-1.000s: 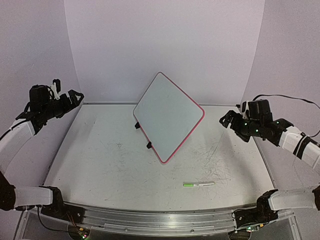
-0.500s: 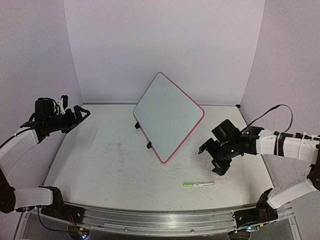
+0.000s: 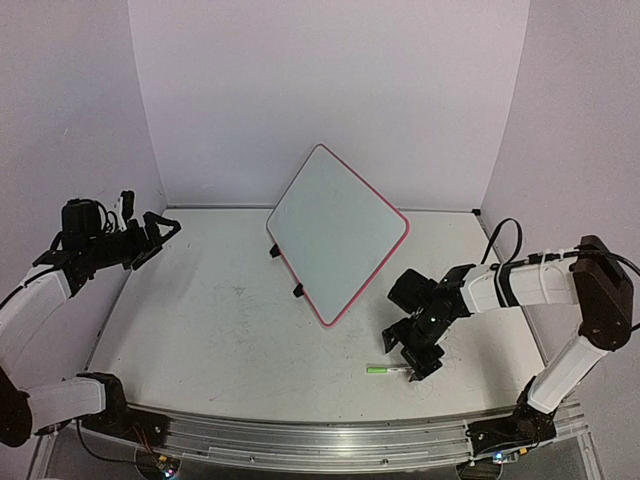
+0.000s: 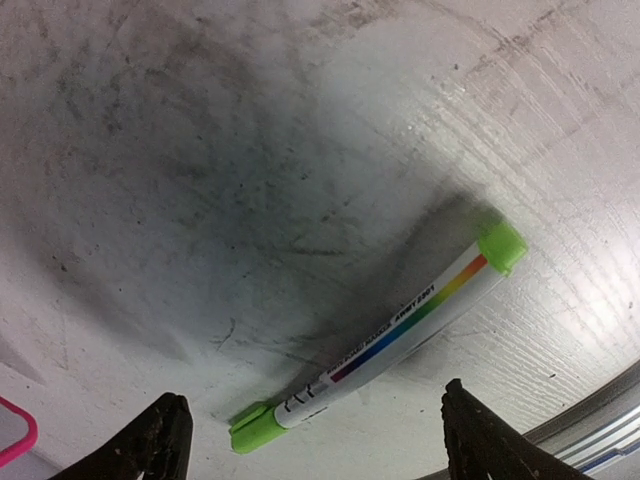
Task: Write a sentence on the whiteboard
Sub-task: Pick up the whiteboard marker from the center of the board.
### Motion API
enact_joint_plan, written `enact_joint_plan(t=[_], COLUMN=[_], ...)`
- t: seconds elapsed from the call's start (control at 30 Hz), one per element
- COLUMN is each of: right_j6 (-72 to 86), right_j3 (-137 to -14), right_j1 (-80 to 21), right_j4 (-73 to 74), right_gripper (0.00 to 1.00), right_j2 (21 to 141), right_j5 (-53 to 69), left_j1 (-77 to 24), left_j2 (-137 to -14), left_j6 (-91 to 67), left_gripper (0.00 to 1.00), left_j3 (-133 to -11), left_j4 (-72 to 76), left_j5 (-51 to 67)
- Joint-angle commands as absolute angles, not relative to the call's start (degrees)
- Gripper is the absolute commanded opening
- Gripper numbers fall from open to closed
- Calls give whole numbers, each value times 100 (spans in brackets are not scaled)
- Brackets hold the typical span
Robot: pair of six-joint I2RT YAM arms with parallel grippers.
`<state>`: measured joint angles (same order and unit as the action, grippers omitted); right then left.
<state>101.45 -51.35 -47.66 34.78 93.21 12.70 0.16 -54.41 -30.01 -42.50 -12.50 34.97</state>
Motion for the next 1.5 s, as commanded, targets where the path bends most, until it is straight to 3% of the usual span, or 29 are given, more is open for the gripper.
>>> enact_joint_plan(t=[0.0, 0.93, 1.17, 1.37, 1.47], right_j6=[10747, 10738, 10723, 10506, 10266], right_j3=[-5156, -5385, -5298, -5400, -5546], right_j1=[-4760, -4760, -4756, -4759, -4760], right_j4=[3586, 3595, 3607, 3674, 3858], right_gripper=[83, 27, 4, 0, 0], right_j2=[9245, 10093, 10070, 9781, 9398], right_j5=[1220, 1172, 1157, 743, -58], left_j1=[18, 18, 18, 18, 18], left_j2=[-5369, -5606, -5633, -5683, -5723], left_j6=[-3002, -3204, -3291, -3364, -3420], left_gripper=[99, 99, 99, 99, 99], left_j3=[-4387, -4573, -4604, -4557, -4521], left_j4=[-1329, -1510, -1517, -1512, -1510], left_j5=[3676, 3718, 3706, 3668, 3651])
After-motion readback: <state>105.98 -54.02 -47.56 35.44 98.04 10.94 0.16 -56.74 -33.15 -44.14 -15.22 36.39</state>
